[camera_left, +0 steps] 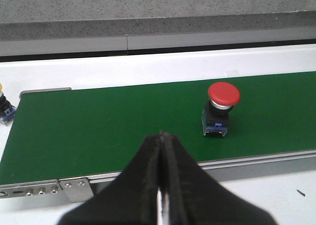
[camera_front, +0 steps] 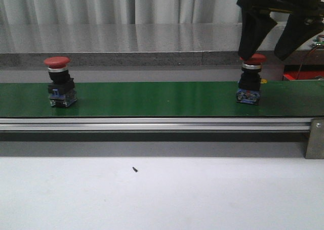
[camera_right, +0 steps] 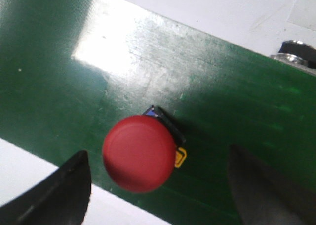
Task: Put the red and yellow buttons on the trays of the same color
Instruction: 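Grasp the first red button arriving at the belt end with the right gripper, then lower the red button into the red tray and open the right gripper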
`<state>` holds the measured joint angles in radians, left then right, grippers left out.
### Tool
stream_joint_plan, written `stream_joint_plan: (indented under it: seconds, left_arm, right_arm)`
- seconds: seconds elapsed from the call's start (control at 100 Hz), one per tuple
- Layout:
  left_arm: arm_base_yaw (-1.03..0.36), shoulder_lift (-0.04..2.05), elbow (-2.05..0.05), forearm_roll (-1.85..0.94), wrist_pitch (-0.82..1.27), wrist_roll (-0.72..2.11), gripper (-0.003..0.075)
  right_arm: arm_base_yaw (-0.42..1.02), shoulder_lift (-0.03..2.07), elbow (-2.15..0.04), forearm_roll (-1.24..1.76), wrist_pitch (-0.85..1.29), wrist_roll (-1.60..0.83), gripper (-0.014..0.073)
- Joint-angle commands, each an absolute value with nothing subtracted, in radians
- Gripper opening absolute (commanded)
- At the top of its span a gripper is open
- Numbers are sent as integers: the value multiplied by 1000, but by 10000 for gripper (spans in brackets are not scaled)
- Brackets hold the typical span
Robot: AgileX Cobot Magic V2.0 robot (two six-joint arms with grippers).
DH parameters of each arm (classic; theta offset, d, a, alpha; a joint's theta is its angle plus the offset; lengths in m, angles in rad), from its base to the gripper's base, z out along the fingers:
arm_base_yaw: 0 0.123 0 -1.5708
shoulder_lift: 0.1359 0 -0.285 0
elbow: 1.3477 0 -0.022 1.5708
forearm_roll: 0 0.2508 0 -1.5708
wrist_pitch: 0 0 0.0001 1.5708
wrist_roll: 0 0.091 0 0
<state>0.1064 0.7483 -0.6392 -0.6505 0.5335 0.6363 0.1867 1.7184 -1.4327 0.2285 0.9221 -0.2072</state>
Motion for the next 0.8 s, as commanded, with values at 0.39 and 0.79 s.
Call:
stream_joint_plan:
  seconds: [0.39, 0.79]
  left_arm:
    - [98, 745, -666, -683, 473, 640, -20]
    - [98, 745, -666, -683, 472, 640, -20]
  right_arm:
    - [184, 1745, -1492, 200, 973, -216, 253]
    - [4, 1745, -1790, 159, 1162, -216, 251]
